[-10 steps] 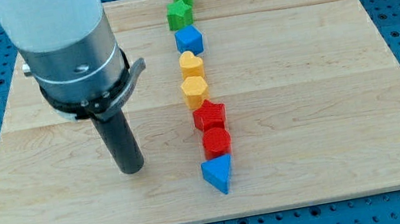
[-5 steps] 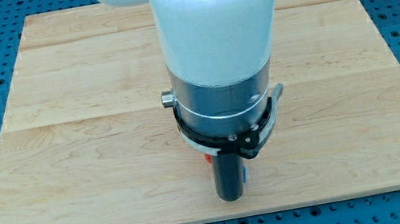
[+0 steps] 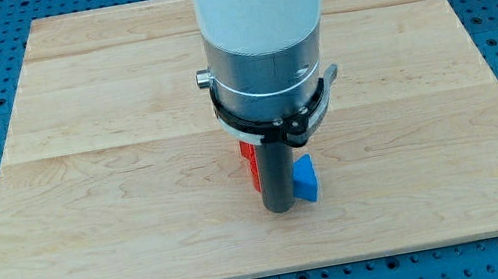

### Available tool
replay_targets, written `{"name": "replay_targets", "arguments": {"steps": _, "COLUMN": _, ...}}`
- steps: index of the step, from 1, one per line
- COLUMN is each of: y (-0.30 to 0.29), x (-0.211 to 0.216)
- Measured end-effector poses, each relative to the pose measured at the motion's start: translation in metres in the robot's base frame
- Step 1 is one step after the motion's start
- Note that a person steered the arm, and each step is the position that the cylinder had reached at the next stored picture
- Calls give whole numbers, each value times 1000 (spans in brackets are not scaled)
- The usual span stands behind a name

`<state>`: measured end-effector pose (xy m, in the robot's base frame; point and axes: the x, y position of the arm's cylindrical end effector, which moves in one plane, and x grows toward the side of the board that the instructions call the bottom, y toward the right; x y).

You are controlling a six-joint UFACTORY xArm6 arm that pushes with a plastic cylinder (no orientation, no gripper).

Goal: Push the blue triangle parallel to the yellow heart

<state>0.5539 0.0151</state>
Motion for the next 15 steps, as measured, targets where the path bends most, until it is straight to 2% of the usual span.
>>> {"name": "replay_targets", "arguments": {"steps": 4, "y": 69, "x": -34}}
{"name": "replay_targets", "arguments": {"steps": 5, "y": 79, "x": -27}}
{"name": "replay_targets", "arguments": {"steps": 6, "y": 85, "x": -43}}
{"name": "replay_targets", "arguments": {"steps": 8, "y": 114, "x": -112}}
{"name": "replay_targets", "arguments": {"steps": 11, "y": 77, "x": -102}}
{"name": "replay_targets", "arguments": {"steps": 13, "y": 51, "x": -115}}
{"name": "replay_targets", "arguments": {"steps": 15, "y": 62, "x": -136}}
